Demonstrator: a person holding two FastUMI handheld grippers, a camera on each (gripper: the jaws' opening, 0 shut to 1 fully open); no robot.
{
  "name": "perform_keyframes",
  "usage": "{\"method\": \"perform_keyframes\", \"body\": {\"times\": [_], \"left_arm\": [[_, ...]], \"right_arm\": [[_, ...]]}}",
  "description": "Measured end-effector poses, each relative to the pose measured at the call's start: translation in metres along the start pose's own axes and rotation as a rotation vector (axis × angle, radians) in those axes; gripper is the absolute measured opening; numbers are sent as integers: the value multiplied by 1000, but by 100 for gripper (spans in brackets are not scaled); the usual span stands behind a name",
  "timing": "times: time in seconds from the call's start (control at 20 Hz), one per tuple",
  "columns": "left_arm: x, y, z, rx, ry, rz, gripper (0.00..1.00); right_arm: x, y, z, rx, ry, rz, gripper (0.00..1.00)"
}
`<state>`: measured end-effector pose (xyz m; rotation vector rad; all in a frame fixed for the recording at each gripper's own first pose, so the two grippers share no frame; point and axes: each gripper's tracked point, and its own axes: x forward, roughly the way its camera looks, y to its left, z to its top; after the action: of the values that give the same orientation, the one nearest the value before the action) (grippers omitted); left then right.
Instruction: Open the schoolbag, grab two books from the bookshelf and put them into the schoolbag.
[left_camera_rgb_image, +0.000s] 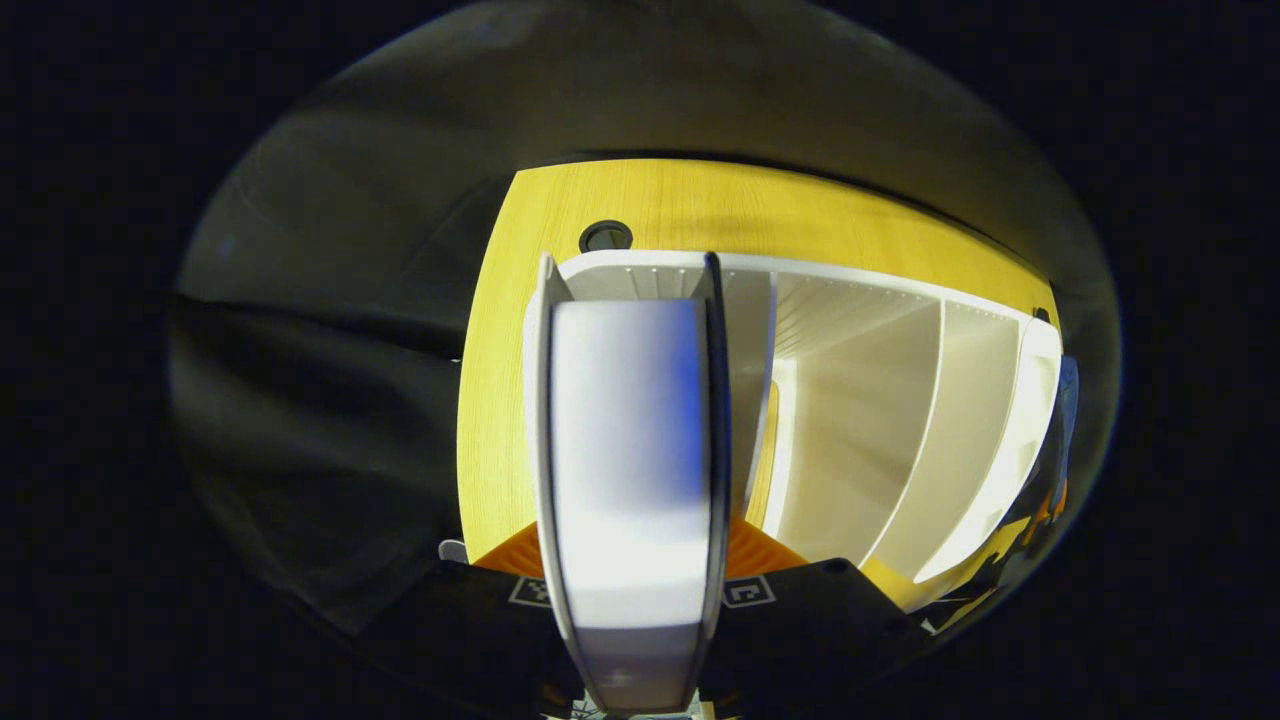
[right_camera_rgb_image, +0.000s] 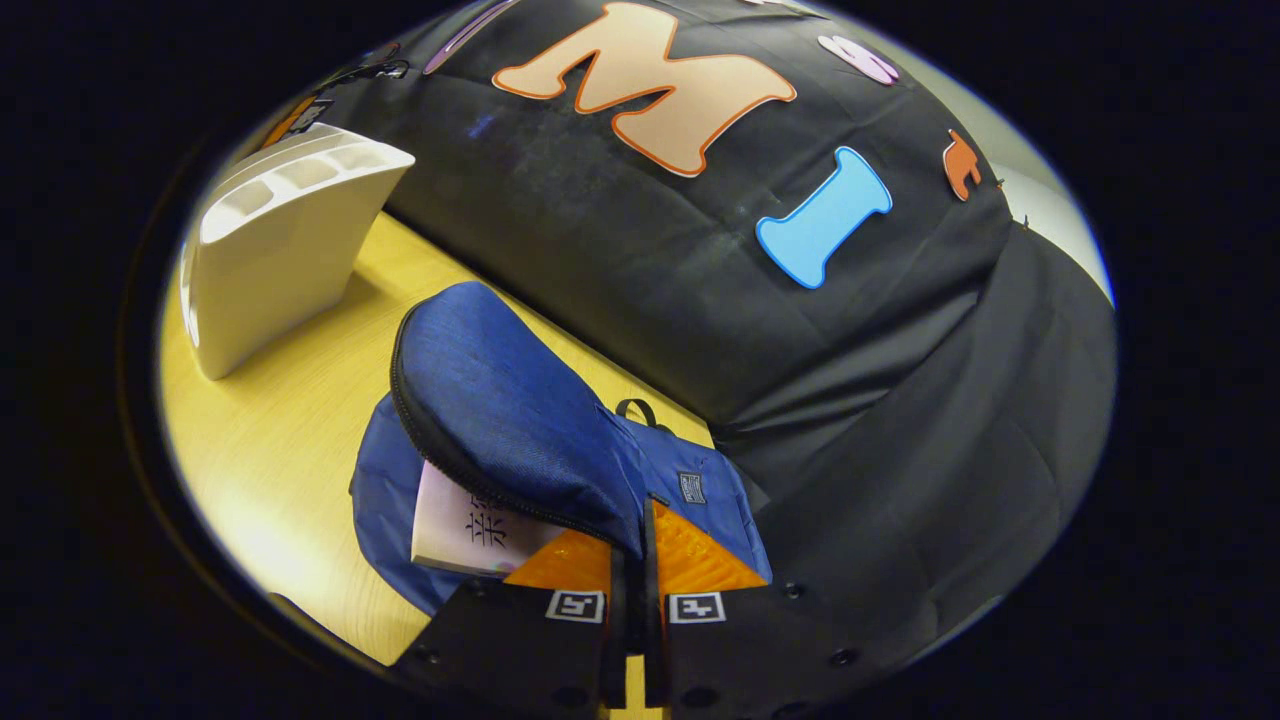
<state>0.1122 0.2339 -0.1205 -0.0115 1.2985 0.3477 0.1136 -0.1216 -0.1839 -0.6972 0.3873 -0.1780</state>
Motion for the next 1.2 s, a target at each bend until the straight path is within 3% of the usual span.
{"method": "perform_keyframes", "body": {"times": [0.6,0.85,0.9,1.2], "left_arm": [[-89,5,-26,-58,-54,-9,41],[-145,-12,-49,-127,-69,-78,41],[-158,-15,-54,-131,-82,-95,41],[-207,-39,-64,-164,-203,-186,41]], "right_arm": [[0,-4,2,-4,-24,25,10],[1,-2,4,2,-36,40,12],[1,-2,4,2,-39,43,7],[0,-1,4,7,-50,55,10]]}}
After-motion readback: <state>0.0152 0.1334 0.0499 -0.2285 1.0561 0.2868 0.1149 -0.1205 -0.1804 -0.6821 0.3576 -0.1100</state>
